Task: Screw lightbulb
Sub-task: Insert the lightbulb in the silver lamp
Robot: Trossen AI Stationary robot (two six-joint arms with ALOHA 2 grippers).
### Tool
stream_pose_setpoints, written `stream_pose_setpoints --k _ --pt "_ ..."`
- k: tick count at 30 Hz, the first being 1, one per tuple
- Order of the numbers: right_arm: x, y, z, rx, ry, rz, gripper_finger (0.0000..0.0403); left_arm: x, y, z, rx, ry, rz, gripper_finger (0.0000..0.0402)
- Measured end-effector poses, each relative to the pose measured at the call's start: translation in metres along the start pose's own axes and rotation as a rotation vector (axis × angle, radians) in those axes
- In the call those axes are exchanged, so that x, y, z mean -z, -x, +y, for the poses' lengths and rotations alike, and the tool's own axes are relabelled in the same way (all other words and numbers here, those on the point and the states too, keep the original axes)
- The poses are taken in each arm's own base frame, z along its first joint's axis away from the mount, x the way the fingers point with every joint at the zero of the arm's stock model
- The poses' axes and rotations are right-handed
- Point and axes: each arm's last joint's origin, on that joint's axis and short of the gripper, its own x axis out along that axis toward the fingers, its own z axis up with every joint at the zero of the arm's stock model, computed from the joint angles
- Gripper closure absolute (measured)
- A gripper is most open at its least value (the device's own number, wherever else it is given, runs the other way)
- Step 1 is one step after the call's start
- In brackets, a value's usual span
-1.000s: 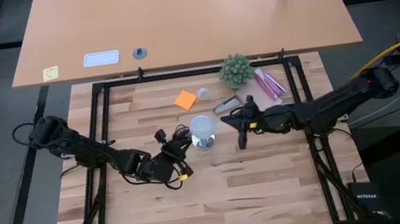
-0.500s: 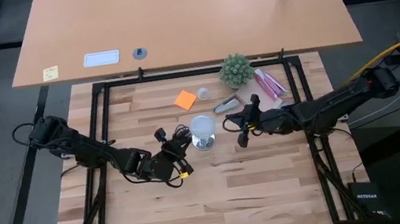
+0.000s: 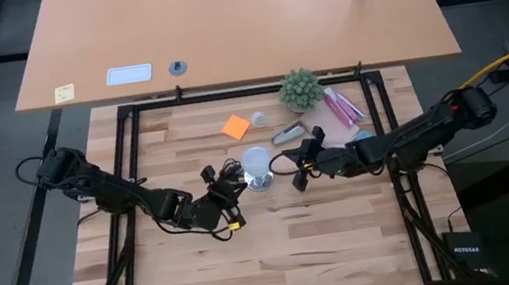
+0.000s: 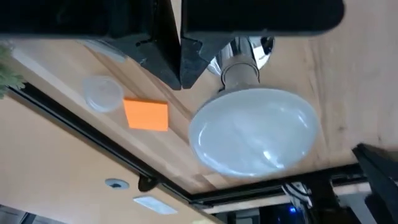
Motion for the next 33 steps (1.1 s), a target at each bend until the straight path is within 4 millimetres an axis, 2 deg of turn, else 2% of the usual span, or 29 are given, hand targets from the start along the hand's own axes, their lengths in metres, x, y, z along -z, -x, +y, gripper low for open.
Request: stream_pose_setpoints --k 14,21,33 --pt "0.007 -0.015 0.009 -0.011 -0.028 -0.036 0.0397 -0.001 -0.014 0.014 -0.061 0.014 0.021 0.04" --pt "0.007 -0.015 0.011 -0.068 -0.063 -0.026 0.0397 0.005 -0.02 0.023 -0.104 0.029 0.08 0.04" --pt "0.005 -0.015 0.013 -0.123 -0.13 -0.029 0.0397 0.004 -0.026 0.031 -0.135 0.031 0.088 0.04"
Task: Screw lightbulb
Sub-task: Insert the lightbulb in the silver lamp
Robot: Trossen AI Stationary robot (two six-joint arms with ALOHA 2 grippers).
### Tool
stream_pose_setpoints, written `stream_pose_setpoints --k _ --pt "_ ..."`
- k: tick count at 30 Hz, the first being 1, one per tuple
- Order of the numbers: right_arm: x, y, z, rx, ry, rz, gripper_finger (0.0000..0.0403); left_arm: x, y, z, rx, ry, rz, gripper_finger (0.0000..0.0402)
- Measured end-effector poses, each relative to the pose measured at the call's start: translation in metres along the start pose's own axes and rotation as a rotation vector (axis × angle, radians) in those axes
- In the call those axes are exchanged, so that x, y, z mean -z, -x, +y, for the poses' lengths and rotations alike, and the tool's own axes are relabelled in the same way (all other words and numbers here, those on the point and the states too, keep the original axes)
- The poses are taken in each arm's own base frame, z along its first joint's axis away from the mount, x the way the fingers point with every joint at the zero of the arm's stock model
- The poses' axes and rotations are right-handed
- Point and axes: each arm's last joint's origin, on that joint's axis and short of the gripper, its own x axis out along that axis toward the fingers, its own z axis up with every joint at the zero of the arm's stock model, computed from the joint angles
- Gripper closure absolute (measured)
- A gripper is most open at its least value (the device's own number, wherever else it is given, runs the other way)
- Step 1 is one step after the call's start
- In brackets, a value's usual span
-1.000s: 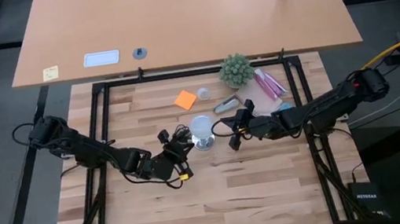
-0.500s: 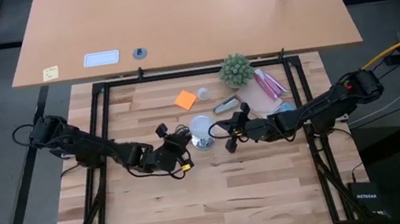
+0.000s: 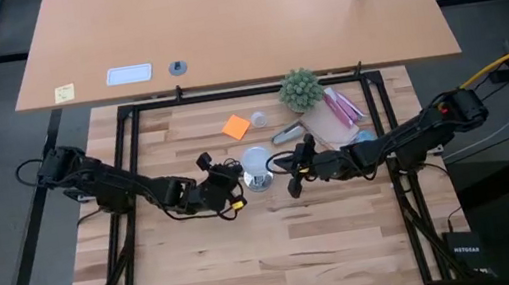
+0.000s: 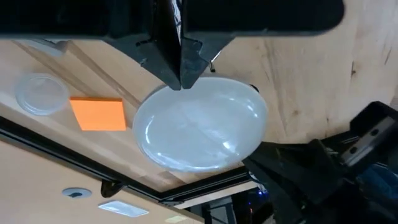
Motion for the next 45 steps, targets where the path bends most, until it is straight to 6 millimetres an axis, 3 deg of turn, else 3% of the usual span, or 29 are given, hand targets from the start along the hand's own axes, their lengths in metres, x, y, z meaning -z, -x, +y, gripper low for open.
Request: stream_pose_setpoints --k 15,20,28,33,39,45 --pt "-0.005 0.001 0.004 -0.1 -0.02 -0.016 0.0397 -0.001 -0.007 0.007 -0.055 -0.017 0.001 0.04" --pt "-0.02 0.013 0.003 -0.121 0.033 -0.085 0.0397 -0.011 0.006 0.013 -0.132 -0.063 -0.054 0.0401" --pt "-0.045 0.036 -0.011 0.028 0.159 -0.186 0.0397 -0.022 0.031 0.01 0.025 -0.031 -0.093 0.04" --pt "-0.043 0.021 -0.024 0.035 0.143 -0.142 0.0397 -0.016 0.029 0.001 0.146 -0.008 -0.055 0.04" --pt "-0.033 -0.001 -0.034 0.047 0.123 -0.093 0.0397 -0.008 0.02 -0.005 0.134 -0.027 -0.029 0.04" --pt "-0.021 -0.013 -0.031 0.01 0.106 -0.061 0.0397 -0.005 0.006 -0.002 0.092 -0.024 -0.01 0.04"
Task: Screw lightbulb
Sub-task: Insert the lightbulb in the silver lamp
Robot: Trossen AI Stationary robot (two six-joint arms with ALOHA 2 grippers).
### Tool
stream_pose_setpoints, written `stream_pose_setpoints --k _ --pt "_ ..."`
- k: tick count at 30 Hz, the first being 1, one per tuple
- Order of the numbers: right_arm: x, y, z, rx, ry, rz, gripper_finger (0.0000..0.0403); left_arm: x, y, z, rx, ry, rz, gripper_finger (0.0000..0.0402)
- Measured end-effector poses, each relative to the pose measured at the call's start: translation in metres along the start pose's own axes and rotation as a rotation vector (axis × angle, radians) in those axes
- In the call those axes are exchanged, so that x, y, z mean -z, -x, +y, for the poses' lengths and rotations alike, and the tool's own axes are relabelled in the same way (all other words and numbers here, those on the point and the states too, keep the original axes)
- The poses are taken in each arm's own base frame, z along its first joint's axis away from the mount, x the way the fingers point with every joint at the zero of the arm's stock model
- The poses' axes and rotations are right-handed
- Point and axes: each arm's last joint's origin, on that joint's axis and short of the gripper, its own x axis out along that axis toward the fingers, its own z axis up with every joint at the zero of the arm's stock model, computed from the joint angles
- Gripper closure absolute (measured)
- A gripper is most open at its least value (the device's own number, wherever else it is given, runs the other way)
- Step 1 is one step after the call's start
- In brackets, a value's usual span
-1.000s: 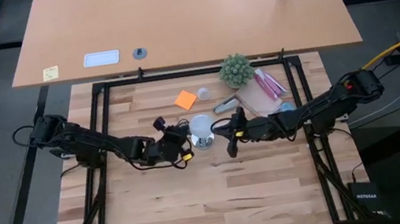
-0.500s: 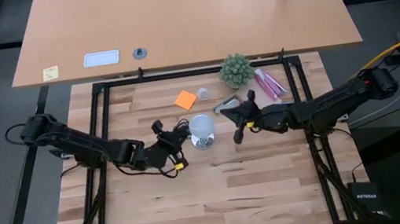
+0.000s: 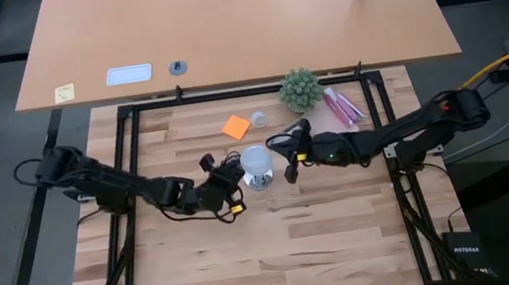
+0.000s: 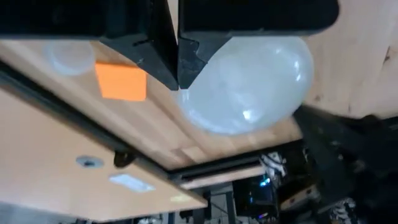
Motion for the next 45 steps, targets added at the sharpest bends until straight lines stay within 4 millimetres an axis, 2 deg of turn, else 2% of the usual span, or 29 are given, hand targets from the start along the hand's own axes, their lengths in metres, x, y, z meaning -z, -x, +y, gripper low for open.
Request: stream_pose_setpoints --k 18,23,30,39,45 --pt "0.005 -0.003 0.003 -0.093 -0.262 0.059 0.0397 0.0 -0.014 0.015 -0.066 0.005 0.029 0.04" --pt "0.005 -0.002 0.006 -0.169 -0.331 0.079 0.0397 0.004 -0.017 0.02 -0.094 0.0 0.062 0.04" --pt "0.004 -0.002 0.009 -0.262 -0.345 0.093 0.0397 0.004 -0.022 0.027 -0.121 0.03 0.076 0.04" --pt "0.004 -0.002 0.009 -0.267 -0.388 0.099 0.0397 0.001 -0.03 0.037 -0.15 0.052 0.081 0.04" --pt "-0.004 0.003 0.008 -0.277 -0.335 0.053 0.0397 -0.002 -0.022 0.038 -0.251 0.039 0.034 0.0401"
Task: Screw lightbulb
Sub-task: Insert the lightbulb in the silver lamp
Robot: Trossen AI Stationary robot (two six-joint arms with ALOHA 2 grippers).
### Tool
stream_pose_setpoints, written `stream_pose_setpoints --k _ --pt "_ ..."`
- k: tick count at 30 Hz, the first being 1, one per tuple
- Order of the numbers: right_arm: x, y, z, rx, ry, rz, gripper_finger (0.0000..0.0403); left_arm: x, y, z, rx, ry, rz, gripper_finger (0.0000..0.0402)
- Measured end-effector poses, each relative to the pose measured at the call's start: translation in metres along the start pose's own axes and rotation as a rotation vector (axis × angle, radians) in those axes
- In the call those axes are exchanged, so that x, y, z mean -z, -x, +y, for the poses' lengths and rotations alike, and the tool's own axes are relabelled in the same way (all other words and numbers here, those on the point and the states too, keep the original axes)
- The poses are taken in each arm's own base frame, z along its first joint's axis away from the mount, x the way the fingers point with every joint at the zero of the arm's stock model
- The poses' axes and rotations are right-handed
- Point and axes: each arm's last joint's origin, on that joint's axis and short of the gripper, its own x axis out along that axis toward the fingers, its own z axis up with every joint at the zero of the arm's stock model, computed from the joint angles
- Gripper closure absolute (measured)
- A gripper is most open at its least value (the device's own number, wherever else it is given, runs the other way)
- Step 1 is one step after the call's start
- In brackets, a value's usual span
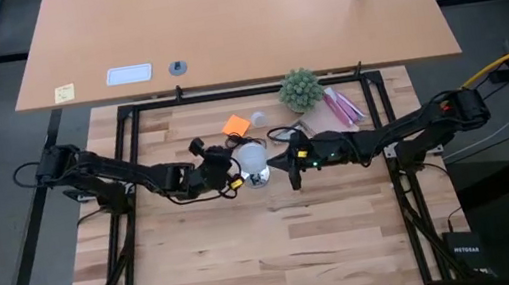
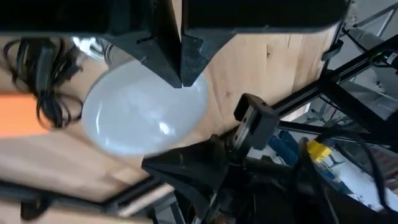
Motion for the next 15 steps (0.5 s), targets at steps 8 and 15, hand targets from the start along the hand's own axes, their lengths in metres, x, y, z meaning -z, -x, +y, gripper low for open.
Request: stream_pose_setpoints --k 8,15 --pt "-0.027 0.026 0.008 0.037 0.155 -0.137 0.0397 -0.01 0.028 0.0 0.046 -0.017 -0.064 0.0401" --pt "-0.028 0.028 0.0 0.255 0.224 -0.183 0.0397 -0.008 0.047 -0.011 0.174 -0.004 -0.07 0.04"
